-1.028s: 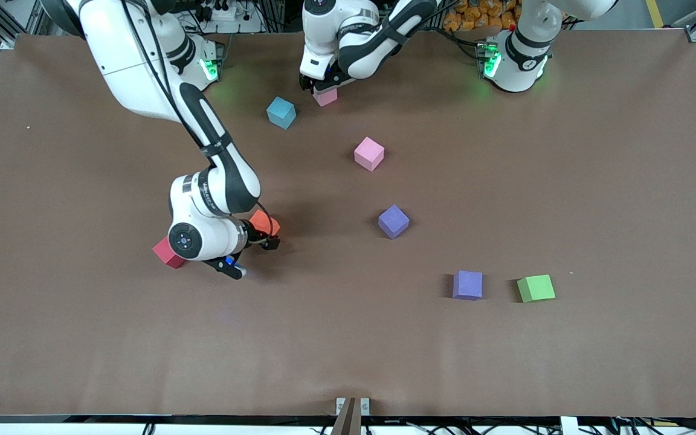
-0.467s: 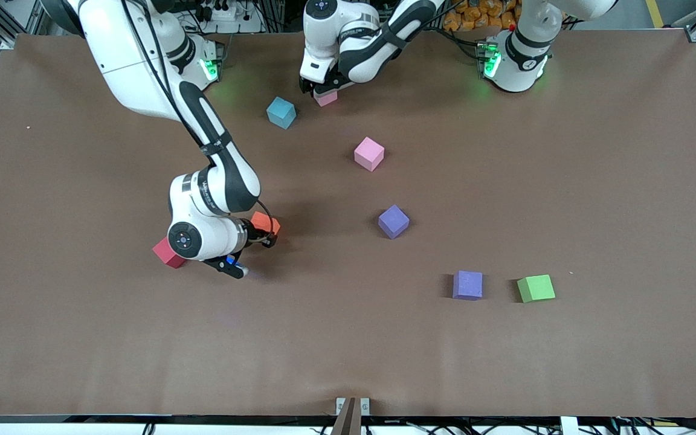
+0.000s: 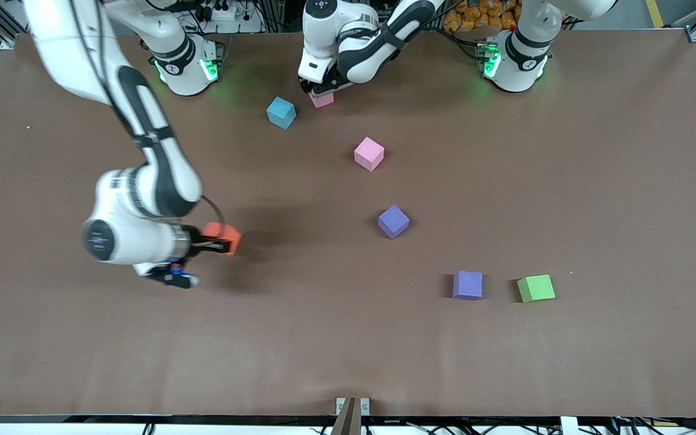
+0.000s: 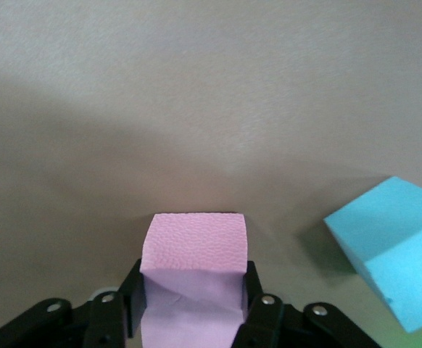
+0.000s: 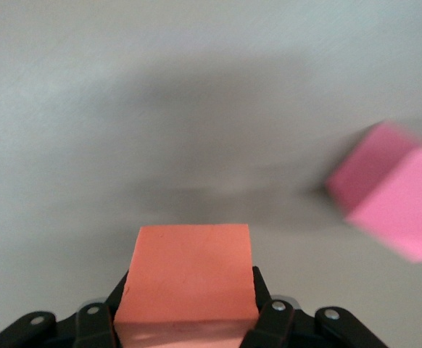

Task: Arrange blocks into number 1
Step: 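Set the pink cube down with the left gripper while the right gripper lifts orange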

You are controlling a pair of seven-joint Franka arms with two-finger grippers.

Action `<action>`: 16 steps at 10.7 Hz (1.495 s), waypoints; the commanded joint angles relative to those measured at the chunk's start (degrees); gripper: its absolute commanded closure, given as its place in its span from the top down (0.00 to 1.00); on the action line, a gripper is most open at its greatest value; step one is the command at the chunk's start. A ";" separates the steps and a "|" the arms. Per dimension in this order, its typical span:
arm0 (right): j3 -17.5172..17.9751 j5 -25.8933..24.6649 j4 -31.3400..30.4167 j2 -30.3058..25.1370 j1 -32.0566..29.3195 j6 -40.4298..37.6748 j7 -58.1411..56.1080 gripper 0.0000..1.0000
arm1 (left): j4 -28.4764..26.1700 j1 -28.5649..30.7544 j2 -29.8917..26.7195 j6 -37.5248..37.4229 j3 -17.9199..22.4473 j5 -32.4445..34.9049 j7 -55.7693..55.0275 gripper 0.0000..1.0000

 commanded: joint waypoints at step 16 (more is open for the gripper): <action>0.95 -5.70 -16.63 -16.34 6.08 4.06 6.31 0.46 | 2.28 0.20 -2.19 -7.66 6.85 3.06 29.83 0.24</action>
